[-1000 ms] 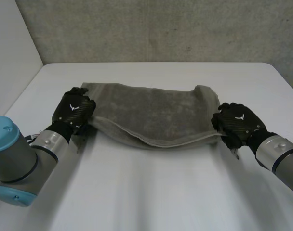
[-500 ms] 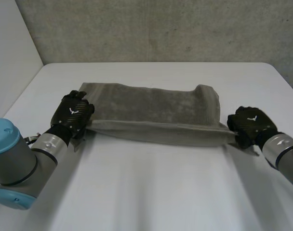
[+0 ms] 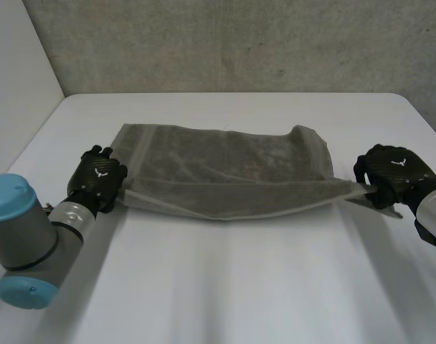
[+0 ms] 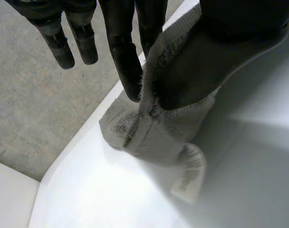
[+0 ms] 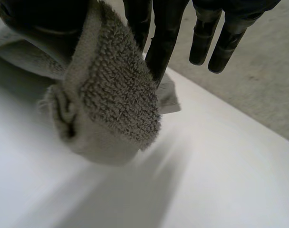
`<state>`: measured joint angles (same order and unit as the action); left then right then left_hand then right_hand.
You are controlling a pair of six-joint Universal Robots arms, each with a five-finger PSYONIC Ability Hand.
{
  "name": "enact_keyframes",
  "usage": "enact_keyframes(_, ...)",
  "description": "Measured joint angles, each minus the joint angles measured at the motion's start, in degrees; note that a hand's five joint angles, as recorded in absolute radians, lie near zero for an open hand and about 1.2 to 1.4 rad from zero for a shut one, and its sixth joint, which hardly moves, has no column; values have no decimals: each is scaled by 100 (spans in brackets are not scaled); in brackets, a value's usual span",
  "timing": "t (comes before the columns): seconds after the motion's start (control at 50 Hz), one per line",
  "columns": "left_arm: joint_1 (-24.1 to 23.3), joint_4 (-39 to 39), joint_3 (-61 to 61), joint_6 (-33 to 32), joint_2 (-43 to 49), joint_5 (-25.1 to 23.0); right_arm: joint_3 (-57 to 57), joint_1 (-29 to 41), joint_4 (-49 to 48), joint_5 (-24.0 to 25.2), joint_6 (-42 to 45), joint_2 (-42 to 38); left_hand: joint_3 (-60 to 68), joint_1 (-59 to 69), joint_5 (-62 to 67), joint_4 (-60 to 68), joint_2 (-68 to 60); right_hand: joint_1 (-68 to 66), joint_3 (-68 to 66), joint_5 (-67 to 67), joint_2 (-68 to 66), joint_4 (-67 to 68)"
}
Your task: Fold the towel.
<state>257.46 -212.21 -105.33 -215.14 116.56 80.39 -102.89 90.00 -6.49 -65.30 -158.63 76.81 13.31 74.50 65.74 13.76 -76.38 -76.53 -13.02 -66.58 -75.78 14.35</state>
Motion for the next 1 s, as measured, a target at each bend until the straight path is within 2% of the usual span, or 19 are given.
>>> enact_keyframes(0.16, 119, 1079, -175, 51, -790, -98, 260, -10, 1609, 496, 938, 165, 0, 0, 0, 0, -10, 0, 0, -1, 0, 0)
enact_keyframes(0.28, 284, 1687, -166, 69, -1193, -307, 562, 9, 2584, 625, 1745, 180, 0, 1, 1, 0, -11, 0, 0, -1, 0, 0)
enact_keyframes(0.48, 655, 2337, -186, 196, -2113, -853, 953, 11, 2912, 615, 1936, 639, 0, 1, 1, 0, -11, 0, 0, -1, 0, 0)
enact_keyframes(0.62, 964, 2467, -56, 654, -2765, -1154, 1297, -43, 2873, 610, 1924, 1033, 0, 1, 1, 0, -11, 0, 0, -1, 0, 0)
enact_keyframes(0.76, 1131, 2442, 243, 955, -2569, -1203, 1622, -28, 2852, 540, 2099, 688, 0, 1, 1, 0, -11, 0, 0, -1, 0, 0)
enact_keyframes(0.92, 1127, 2415, 706, 1006, -1649, -1171, 1983, 119, 2803, 338, 2377, -66, 0, 1, 1, 0, -11, 0, 0, -1, 0, 0)
enact_keyframes(1.0, 978, 2376, 1217, 1001, -882, -1126, 2445, 405, 2765, 199, 2424, -806, 0, 2, 1, 0, -11, 0, 0, -1, 0, 0)
